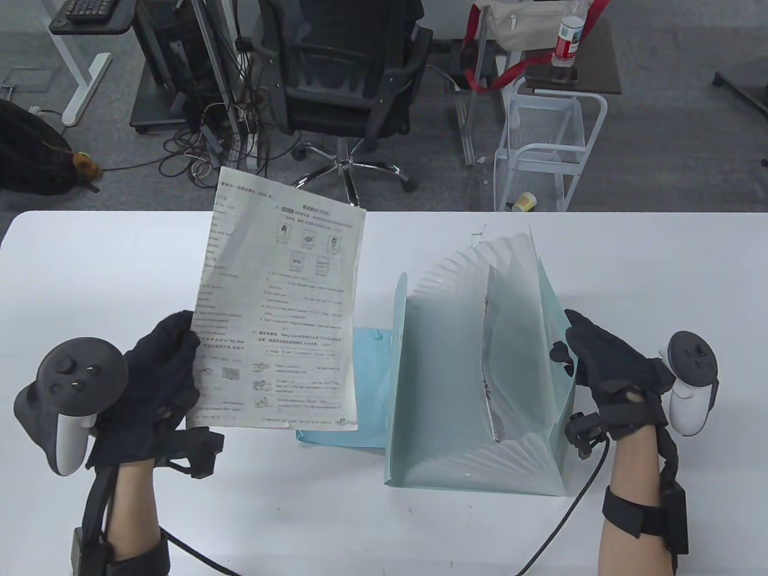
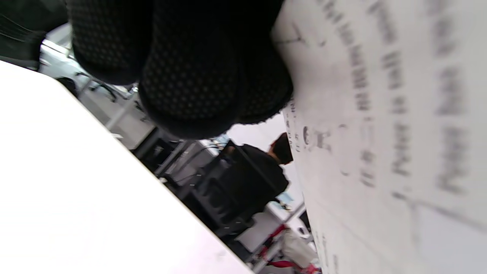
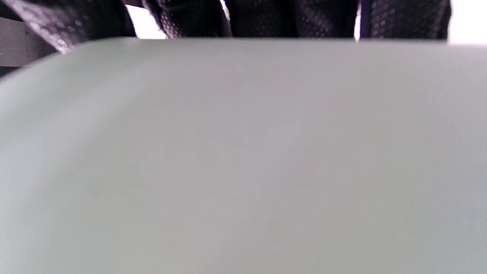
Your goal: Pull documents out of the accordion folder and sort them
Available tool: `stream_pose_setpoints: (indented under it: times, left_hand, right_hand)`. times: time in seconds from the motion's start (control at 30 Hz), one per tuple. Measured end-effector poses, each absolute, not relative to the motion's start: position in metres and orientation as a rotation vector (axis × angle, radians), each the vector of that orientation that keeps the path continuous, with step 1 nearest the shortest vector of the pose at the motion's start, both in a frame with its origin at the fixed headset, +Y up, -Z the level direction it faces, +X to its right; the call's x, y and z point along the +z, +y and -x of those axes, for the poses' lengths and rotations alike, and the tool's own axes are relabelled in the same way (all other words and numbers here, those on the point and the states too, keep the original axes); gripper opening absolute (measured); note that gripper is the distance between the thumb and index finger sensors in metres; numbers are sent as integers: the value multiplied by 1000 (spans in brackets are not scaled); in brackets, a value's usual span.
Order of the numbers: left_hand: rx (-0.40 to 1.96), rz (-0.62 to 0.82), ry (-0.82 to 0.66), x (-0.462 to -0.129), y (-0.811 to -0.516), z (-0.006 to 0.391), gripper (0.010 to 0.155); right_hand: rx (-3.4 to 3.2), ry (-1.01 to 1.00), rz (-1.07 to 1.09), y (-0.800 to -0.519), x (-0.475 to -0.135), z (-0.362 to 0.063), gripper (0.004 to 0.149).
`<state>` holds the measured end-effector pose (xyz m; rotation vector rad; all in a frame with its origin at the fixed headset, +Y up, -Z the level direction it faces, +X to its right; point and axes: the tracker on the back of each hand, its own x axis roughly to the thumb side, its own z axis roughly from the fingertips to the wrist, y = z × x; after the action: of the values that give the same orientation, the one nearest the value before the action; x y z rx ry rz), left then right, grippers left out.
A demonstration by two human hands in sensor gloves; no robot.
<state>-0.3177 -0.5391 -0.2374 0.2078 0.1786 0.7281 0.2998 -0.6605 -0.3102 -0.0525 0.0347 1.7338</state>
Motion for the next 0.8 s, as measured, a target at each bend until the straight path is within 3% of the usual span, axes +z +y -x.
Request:
stream_pose_setpoints:
  times: [0.37, 0.8]
  left_hand:
    - [623, 54, 399, -257, -609, 370, 42]
    - [576, 126, 429, -276, -644, 376, 42]
  right_hand:
    - [1753, 44, 43, -661, -312, -299, 63]
    - [1775, 51, 37, -661, -313, -294, 63]
